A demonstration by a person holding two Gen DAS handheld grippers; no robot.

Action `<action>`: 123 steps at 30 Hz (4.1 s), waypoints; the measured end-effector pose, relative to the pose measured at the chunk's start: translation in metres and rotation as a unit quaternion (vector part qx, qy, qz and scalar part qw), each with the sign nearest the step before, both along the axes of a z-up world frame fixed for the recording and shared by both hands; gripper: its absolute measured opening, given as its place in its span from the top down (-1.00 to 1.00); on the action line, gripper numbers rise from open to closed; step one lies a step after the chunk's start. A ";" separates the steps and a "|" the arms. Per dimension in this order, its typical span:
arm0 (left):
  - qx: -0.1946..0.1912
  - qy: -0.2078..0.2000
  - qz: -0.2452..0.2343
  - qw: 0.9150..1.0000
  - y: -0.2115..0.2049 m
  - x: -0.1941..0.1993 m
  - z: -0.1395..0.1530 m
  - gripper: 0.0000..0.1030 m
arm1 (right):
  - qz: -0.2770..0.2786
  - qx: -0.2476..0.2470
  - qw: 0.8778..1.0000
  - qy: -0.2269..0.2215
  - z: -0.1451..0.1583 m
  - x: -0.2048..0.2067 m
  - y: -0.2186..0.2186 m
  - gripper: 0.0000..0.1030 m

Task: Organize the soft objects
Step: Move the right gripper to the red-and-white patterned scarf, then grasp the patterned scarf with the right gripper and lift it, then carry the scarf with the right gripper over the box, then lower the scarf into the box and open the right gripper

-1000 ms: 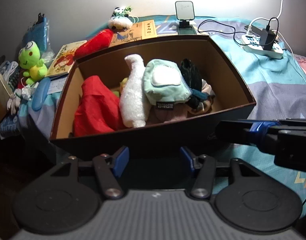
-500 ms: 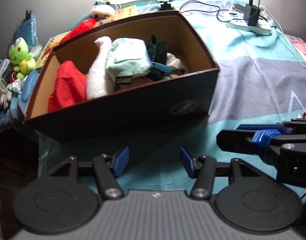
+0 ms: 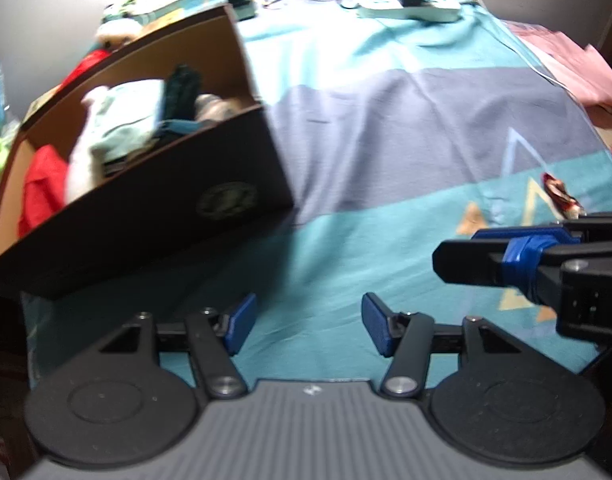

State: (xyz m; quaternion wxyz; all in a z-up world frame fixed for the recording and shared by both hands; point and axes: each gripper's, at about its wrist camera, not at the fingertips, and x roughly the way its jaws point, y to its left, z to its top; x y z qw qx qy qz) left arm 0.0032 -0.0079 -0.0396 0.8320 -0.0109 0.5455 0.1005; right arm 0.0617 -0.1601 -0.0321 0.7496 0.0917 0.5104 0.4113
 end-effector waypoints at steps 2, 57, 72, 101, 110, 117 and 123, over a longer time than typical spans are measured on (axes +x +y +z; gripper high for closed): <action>-0.012 0.000 -0.022 1.000 -0.012 0.005 -0.002 -0.13 | -0.016 -0.007 1.000 -0.001 -0.001 0.002 -0.015 0.79; -0.251 -0.116 -0.226 0.934 -0.068 0.052 0.001 0.76 | -0.129 0.035 0.988 0.072 -0.019 0.052 -0.084 1.00; -0.126 -0.253 -0.176 0.943 0.110 -0.006 0.104 0.76 | -0.021 0.144 0.989 -0.026 0.066 0.049 0.104 1.00; -0.017 -0.144 0.021 0.989 0.255 -0.010 0.060 -0.01 | -0.079 -0.004 0.987 -0.142 0.061 0.008 0.226 0.85; 0.042 -0.121 0.096 0.987 0.252 -0.025 0.071 -0.07 | -0.041 -0.034 0.983 -0.173 0.065 -0.010 0.229 0.84; 0.070 -0.106 0.148 0.981 0.233 -0.038 0.076 -0.11 | -0.009 -0.032 0.983 -0.179 0.069 -0.016 0.216 0.83; 0.084 -0.097 0.176 0.976 0.207 -0.046 0.077 -0.13 | 0.018 -0.030 0.984 -0.174 0.069 -0.018 0.198 0.81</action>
